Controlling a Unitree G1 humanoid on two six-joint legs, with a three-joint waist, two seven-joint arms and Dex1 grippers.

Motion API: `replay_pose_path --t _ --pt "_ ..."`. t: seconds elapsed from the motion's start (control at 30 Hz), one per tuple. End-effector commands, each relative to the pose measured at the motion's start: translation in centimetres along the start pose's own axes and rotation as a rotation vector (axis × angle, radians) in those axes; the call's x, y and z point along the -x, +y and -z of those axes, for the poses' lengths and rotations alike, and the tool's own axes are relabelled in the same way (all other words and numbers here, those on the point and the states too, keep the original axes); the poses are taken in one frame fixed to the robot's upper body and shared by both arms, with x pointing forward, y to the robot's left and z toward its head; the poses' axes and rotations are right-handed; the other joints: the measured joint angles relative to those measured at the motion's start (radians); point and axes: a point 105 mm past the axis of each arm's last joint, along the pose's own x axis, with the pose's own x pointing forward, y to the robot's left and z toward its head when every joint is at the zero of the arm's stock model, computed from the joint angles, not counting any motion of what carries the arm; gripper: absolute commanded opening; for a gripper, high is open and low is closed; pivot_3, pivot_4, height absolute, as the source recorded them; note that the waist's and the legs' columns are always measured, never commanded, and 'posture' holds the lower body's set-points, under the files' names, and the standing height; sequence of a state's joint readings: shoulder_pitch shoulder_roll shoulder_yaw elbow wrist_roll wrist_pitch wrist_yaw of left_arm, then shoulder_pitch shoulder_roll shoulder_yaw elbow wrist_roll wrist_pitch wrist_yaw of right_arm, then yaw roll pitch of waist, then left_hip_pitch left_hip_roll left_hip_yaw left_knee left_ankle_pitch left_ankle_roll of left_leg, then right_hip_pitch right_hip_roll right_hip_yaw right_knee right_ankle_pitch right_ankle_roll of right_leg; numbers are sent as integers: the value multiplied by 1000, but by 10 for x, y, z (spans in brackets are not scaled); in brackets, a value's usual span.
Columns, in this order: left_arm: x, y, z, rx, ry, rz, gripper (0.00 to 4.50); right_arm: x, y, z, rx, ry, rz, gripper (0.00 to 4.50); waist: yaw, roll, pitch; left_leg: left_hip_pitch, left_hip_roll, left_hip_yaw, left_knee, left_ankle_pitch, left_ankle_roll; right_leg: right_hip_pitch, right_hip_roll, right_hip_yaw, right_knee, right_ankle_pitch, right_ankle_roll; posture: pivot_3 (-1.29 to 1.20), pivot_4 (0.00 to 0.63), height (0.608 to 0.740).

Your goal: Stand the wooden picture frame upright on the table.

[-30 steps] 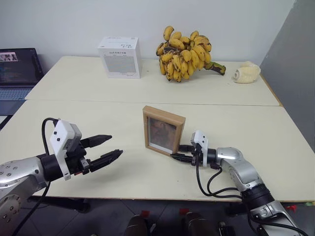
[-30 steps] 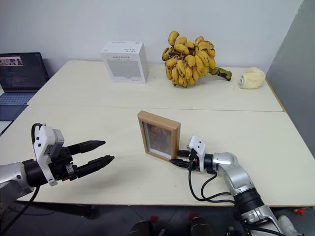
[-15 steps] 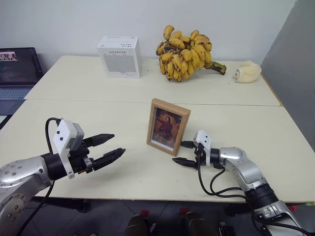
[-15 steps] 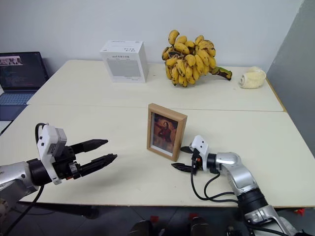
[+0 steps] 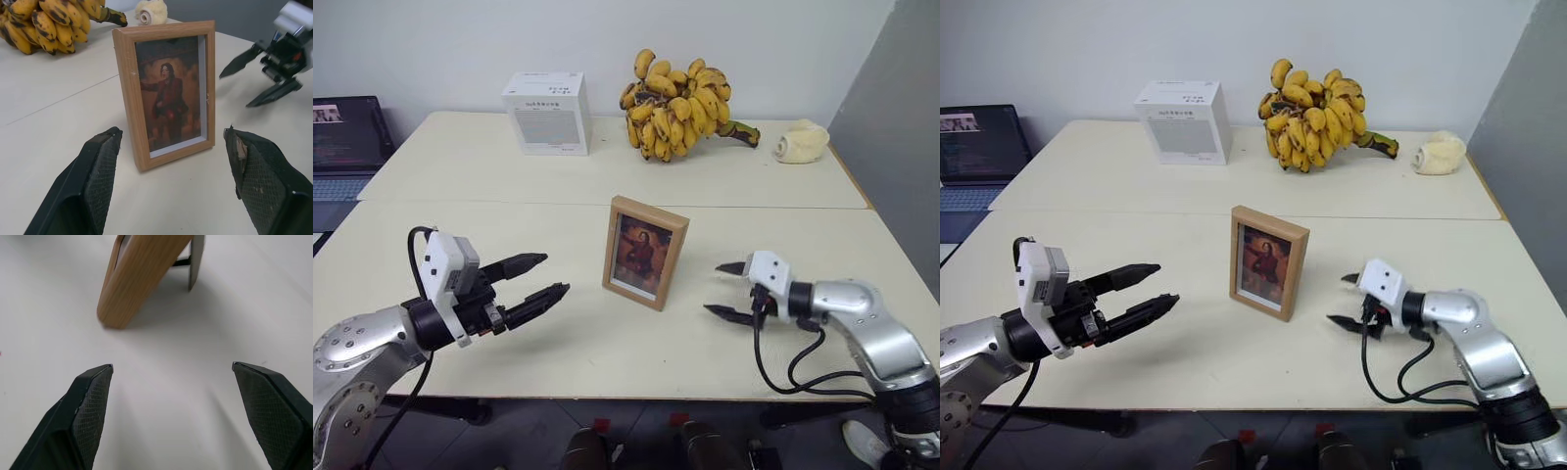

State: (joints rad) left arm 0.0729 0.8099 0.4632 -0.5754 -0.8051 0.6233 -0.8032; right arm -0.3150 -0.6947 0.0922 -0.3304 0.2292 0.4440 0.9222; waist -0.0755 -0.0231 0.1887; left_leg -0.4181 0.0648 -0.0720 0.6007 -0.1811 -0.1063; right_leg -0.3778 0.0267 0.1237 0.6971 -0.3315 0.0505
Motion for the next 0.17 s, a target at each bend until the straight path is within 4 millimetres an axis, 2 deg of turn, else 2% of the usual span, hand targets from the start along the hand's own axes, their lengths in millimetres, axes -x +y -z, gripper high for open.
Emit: replay_pose_path --t 0.03,0.17 --pt "-1 1 -3 -40 -1 14 3591 9 -4 -34 28 -73 39 4104 1 0 0 0 0 0 0 0 0 0 0 0 0 0 0 0 150 740" --pt "-2 1 -2 -32 11 33 3591 8 -3 -37 -19 -89 59 4104 2 0 0 -1 0 0 0 0 0 0 0 0 0 0 0 0 150 740"
